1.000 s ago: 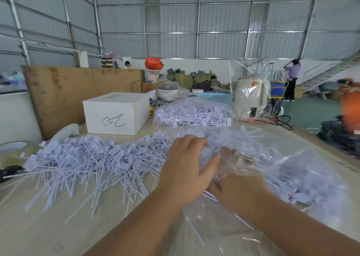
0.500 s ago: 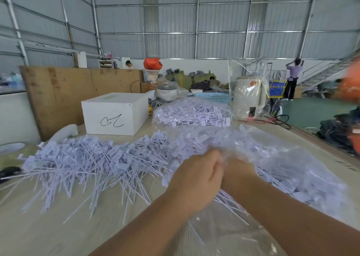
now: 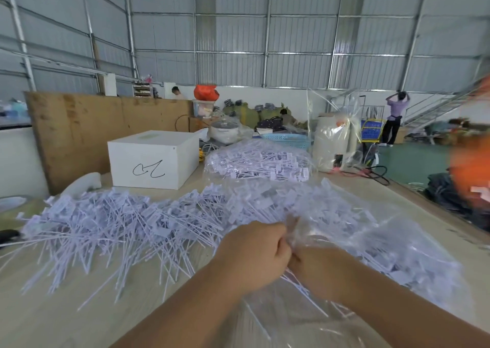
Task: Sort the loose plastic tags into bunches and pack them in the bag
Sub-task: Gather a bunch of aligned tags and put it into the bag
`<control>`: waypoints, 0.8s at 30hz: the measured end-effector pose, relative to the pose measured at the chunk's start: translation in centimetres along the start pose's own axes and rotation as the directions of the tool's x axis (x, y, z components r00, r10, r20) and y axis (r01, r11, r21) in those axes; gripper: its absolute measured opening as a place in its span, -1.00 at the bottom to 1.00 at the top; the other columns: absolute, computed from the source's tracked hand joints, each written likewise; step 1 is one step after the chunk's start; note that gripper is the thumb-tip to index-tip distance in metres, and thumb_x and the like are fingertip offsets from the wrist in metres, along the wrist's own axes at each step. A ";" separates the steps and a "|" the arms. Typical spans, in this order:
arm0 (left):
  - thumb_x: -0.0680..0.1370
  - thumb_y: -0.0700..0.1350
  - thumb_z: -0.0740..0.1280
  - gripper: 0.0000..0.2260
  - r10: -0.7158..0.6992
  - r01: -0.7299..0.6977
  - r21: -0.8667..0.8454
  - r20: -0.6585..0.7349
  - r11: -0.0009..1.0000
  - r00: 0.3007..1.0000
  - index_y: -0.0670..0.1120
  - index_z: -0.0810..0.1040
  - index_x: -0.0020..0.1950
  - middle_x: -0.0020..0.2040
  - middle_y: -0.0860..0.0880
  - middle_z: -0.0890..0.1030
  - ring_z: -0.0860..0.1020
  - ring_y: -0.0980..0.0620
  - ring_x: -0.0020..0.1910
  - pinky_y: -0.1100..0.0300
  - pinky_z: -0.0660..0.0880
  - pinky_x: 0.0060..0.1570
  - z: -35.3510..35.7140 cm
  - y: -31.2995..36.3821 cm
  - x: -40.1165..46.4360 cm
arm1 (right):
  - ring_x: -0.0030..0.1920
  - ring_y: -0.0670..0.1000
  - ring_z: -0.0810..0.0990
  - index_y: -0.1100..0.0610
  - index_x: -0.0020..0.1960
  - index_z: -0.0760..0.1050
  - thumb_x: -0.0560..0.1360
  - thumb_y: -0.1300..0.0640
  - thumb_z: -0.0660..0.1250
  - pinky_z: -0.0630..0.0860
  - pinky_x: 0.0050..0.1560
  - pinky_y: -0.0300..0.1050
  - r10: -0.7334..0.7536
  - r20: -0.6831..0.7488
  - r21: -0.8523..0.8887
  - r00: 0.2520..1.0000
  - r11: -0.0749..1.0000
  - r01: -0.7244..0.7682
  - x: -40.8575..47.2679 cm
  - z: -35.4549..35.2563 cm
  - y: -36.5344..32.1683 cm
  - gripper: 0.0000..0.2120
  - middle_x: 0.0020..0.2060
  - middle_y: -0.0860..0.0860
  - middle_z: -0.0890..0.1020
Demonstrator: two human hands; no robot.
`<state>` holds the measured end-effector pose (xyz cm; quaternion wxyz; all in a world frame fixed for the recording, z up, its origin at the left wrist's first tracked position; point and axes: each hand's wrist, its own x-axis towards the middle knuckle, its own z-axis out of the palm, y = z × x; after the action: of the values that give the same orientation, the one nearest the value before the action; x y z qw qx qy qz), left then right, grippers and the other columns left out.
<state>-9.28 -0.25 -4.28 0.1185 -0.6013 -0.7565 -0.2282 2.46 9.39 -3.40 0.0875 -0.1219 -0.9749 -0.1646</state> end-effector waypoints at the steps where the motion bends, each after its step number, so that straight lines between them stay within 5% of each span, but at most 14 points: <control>1: 0.60 0.03 0.10 -0.81 -0.024 0.024 0.025 0.014 0.999 1.000 -0.01 0.39 -0.15 -0.33 0.03 0.43 0.46 -0.03 -0.29 0.16 0.27 -0.37 0.1 -0.2 0.0 | -0.25 -0.02 0.56 0.18 -0.07 0.58 0.58 0.23 0.05 0.23 -0.42 -0.18 0.025 0.064 0.081 0.998 0.996 -0.031 -0.8 -0.2 0.0 -0.69 -0.26 0.01 0.59; 4: 0.59 0.05 0.11 -0.79 -0.060 0.055 0.108 0.043 0.993 0.997 -0.02 0.42 -0.14 -0.33 0.03 0.43 0.45 -0.05 -0.30 0.16 0.29 -0.35 0.5 -0.4 -0.1 | -0.18 -0.05 0.52 0.05 0.07 0.36 0.61 -0.03 0.19 0.37 -0.27 -0.29 0.052 0.029 0.149 0.998 0.987 -0.056 -2.5 -1.2 -0.1 -0.84 -0.16 -0.05 0.51; 7: 0.57 0.04 0.14 -0.84 -0.044 0.031 0.163 0.080 0.986 0.996 0.00 0.37 -0.16 -0.23 -0.01 0.53 0.53 -0.12 -0.21 0.16 0.30 -0.31 0.9 0.4 -0.2 | -0.16 -0.01 0.49 0.01 -0.16 0.33 0.54 0.00 0.24 0.33 -0.32 -0.19 0.348 0.246 0.230 0.905 0.886 -0.403 -3.3 -3.9 -1.5 -0.85 -0.24 -0.09 0.42; 8: 0.56 0.02 0.16 -0.87 -0.032 0.012 0.170 0.113 0.985 0.993 0.00 0.39 -0.14 -0.17 -0.04 0.57 0.56 -0.14 -0.15 0.15 0.33 -0.28 1.0 0.8 -0.2 | -0.20 0.00 0.47 0.01 -0.24 0.30 0.52 0.02 0.23 0.29 -0.36 -0.19 0.385 0.205 0.196 0.900 0.885 -0.423 -3.5 -4.9 -2.0 -0.80 -0.28 -0.09 0.40; 11: 0.55 -0.04 0.17 -0.89 -0.010 -0.026 0.149 0.237 0.988 0.971 -0.01 0.44 -0.12 -0.14 -0.06 0.56 0.54 -0.13 -0.14 0.16 0.33 -0.27 1.0 1.6 -0.5 | -0.39 -0.04 0.34 0.06 -0.26 0.31 0.51 0.05 0.22 0.17 -0.45 -0.21 0.421 -0.023 0.169 0.907 0.896 -0.412 -2.6 -7.5 -2.9 -0.80 -0.35 -0.07 0.35; 14: 0.58 -0.04 0.14 -0.73 0.061 -0.091 0.105 0.261 0.990 0.963 -0.04 0.27 -0.31 -0.34 0.02 0.36 0.41 -0.04 -0.28 0.16 0.26 -0.34 0.5 1.5 -0.9 | -0.20 0.03 0.42 0.02 -0.03 0.38 0.52 0.06 0.16 0.25 -0.33 -0.18 0.322 -0.262 0.198 0.910 0.941 -0.276 -0.7 -7.5 -2.9 -0.93 -0.18 -0.05 0.41; 16: 0.58 -0.04 0.15 -0.72 0.111 -0.140 0.084 0.288 0.987 0.951 -0.06 0.28 -0.32 -0.35 0.02 0.38 0.38 -0.02 -0.30 0.17 0.26 -0.35 0.2 1.3 -1.1 | -0.03 0.06 0.45 0.07 -0.04 0.36 0.55 0.08 0.13 0.31 -0.20 -0.14 0.266 -0.208 0.220 0.941 0.950 -0.220 0.6 -5.8 -2.7 -0.92 -0.12 -0.01 0.37; 18: 0.57 -0.01 0.20 -0.80 0.106 -0.135 0.055 0.366 0.989 0.924 -0.10 0.44 -0.17 -0.24 -0.04 0.51 0.45 -0.03 -0.25 0.18 0.36 -0.28 -0.3 1.1 -1.1 | -0.09 0.08 0.47 0.10 -0.16 0.32 0.57 0.07 0.11 0.32 -0.24 -0.13 0.233 -0.106 0.285 0.967 0.938 -0.195 2.0 -3.5 -1.7 -0.84 -0.17 0.00 0.39; 21: 0.55 -0.08 0.25 -0.85 0.071 0.005 -0.149 0.507 0.989 0.859 -0.14 0.52 -0.12 -0.25 -0.03 0.50 0.43 0.05 -0.30 0.19 0.33 -0.29 -1.1 0.2 -0.8 | -0.11 0.11 0.49 0.13 -0.17 0.43 0.59 0.07 0.11 0.36 -0.20 -0.09 0.139 0.012 0.304 0.990 0.943 -0.136 3.2 -0.8 -0.7 -0.77 -0.18 0.05 0.50; 24: 0.46 -0.08 0.24 -0.83 -0.005 0.145 -0.276 0.452 0.950 0.892 -0.07 0.62 -0.13 -0.28 0.03 0.56 0.43 0.16 -0.38 0.25 0.35 -0.36 -2.3 -1.1 -0.3 | -0.09 0.08 0.50 0.06 -0.18 0.39 0.57 0.06 0.16 0.40 -0.10 -0.06 0.218 -0.013 0.401 0.976 0.895 -0.195 3.1 1.8 -0.3 -0.83 -0.14 0.02 0.50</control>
<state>-10.50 -1.84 -2.68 -0.1603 -0.6183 -0.7425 -0.2017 -0.78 10.35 -4.48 0.1555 -0.1997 -0.9665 0.0433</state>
